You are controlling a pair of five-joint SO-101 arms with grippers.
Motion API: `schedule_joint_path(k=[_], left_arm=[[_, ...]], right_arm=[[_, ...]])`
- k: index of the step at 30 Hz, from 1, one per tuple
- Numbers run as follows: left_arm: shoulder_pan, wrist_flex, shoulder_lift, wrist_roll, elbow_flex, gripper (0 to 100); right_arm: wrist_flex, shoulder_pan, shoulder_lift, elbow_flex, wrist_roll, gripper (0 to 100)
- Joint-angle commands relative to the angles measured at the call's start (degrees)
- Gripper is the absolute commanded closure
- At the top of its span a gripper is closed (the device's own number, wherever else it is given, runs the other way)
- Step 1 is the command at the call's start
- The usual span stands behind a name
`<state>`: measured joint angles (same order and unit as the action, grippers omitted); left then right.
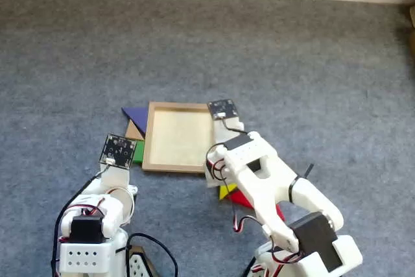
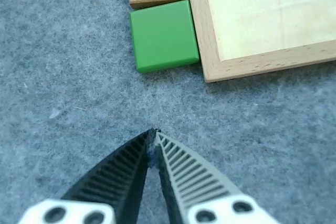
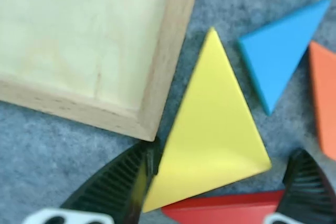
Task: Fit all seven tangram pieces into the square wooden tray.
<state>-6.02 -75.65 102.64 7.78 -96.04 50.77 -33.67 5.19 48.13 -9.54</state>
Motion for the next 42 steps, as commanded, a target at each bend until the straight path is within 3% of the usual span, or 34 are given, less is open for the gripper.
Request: schedule_joint_path(k=[1, 11, 18, 30, 42], left_arm=[[0.4, -0.2, 1.8, 0.5, -1.1, 99], [0.4, -0.2, 1.8, 0.5, -1.1, 99], [0.4, -0.2, 1.8, 0.5, -1.1, 99], [0.4, -0.2, 1.8, 0.5, -1.1, 99], [0.4, -0.2, 1.8, 0.5, -1.1, 99]], right_arm=[[-0.4, 1.5, -1.4, 0.0, 1.1, 63.5], [-0.6, 1.7, -1.5, 0.0, 1.1, 76.3], [2.2, 3.9, 0.0, 0.1, 1.1, 76.8], [5.5, 6.5, 23.7, 5.1, 1.1, 76.8], [1.8, 3.6, 26.2, -1.3, 0.9, 81.4]])
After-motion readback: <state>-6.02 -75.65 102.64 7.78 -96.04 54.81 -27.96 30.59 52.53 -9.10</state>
